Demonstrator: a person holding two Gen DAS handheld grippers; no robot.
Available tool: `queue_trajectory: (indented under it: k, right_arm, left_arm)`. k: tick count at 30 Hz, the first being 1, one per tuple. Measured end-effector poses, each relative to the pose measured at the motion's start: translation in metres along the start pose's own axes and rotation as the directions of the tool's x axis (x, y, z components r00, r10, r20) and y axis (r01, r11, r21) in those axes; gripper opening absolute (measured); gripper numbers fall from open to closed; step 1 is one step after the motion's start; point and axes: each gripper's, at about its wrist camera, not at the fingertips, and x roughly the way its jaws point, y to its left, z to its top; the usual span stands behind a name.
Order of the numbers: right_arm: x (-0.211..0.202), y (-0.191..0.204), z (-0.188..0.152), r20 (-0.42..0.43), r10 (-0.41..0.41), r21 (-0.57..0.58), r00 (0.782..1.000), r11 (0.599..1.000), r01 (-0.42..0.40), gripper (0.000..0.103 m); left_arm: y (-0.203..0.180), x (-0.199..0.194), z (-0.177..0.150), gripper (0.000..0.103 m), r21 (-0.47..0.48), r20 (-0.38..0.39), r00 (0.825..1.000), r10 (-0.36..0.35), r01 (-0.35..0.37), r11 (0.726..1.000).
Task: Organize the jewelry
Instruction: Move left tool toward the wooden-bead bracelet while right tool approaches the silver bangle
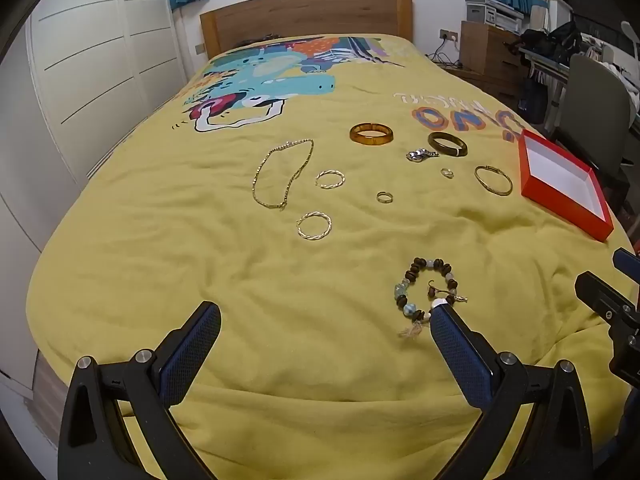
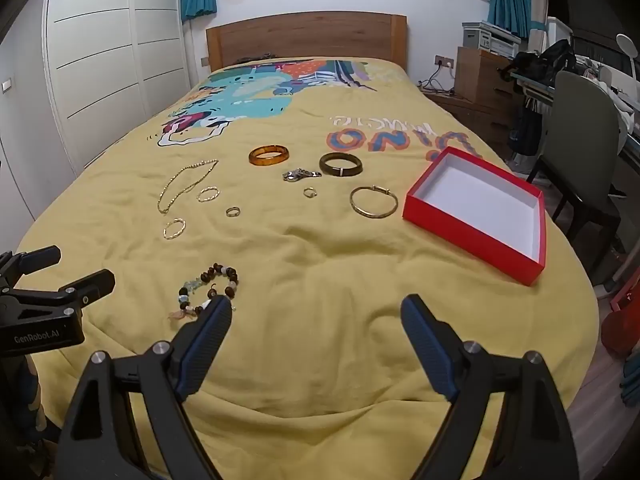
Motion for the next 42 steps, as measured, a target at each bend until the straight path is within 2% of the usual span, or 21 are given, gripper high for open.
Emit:
queue_trajectory:
  k: [12,19,26,38,42]
  right_arm:
    - [0.003,0.001,0.002,0.009,-0.001,0.004,1.0,1.0,0.001,0.086]
    - [0.011,-0.002,-0.003,-0.013,0.016,0.012,1.0,1.0,-0.016,0.086]
    - [0.014,-0.005,-0.005,-0.024,0.02,0.019,1.0,1.0,-0.019,0.086]
    - [0.022,-0.009,-0.008,-0.042,0.027,0.03,0.999,0.999,-0.026,0.086]
    - [0.027,-0.012,-0.008,-0.051,0.036,0.038,0.998,0.999,-0.034,0.086]
  left_arm:
    - [0.005,0.006,0.004,0.102,0.007,0.001,1.0,-0.005,0.005,1.0]
    - [0.01,0.005,0.002,0.102,-0.022,-0.017,0.999,-0.039,0.039,0.999]
    - [0.006,0.006,0.002,0.102,-0.009,-0.024,0.999,-0.031,0.031,0.999]
    - [0.001,0.017,0.0,0.102,0.003,-0.058,0.995,-0.086,0.086,0.996]
    - [-0.002,0.022,0.0,0.099,0.01,-0.075,0.992,-0.104,0.105,0.994]
